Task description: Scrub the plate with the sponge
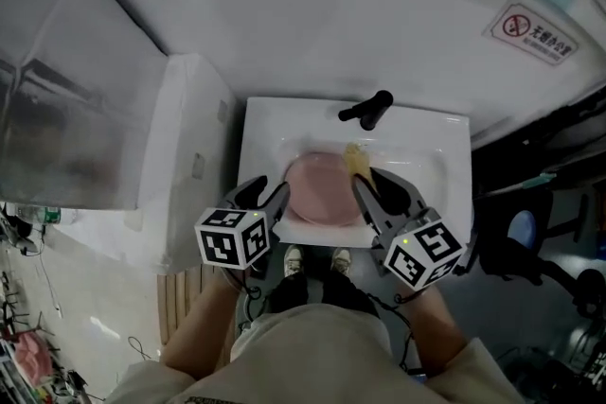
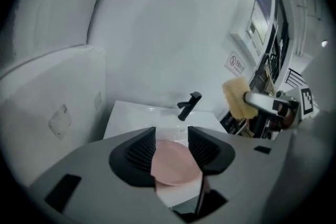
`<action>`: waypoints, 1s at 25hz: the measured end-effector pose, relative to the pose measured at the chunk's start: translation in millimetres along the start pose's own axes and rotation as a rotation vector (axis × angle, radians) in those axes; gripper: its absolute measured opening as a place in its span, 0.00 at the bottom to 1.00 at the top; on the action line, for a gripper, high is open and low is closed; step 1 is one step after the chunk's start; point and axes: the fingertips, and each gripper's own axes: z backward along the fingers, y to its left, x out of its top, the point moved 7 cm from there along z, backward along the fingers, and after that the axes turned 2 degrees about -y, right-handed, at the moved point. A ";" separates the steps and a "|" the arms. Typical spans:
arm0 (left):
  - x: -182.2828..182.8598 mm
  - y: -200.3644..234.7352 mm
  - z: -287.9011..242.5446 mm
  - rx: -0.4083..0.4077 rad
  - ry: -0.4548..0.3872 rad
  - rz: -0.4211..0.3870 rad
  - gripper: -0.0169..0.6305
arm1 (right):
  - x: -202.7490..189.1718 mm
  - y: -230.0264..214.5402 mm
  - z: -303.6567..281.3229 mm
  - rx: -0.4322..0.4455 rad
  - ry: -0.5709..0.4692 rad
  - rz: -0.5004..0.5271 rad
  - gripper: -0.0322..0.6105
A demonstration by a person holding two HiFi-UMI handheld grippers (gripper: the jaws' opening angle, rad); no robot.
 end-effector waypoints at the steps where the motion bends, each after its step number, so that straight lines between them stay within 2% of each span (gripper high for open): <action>1: -5.5 3.0 -8.2 -0.002 0.029 0.014 0.34 | -3.7 -3.6 -3.6 0.001 0.011 -0.001 0.17; 9: -59.9 26.7 -63.3 0.008 0.236 0.130 0.40 | -41.4 -29.4 -32.8 0.009 0.093 -0.051 0.17; 14: -93.6 42.2 -90.9 0.058 0.370 0.269 0.43 | -65.6 -42.7 -49.8 0.019 0.153 -0.072 0.17; 18: -112.7 47.3 -104.4 0.051 0.424 0.351 0.43 | -84.2 -49.5 -60.5 0.023 0.196 -0.103 0.17; 25: -135.5 54.4 -124.9 0.058 0.512 0.416 0.43 | -110.3 -64.1 -74.1 0.011 0.252 -0.137 0.17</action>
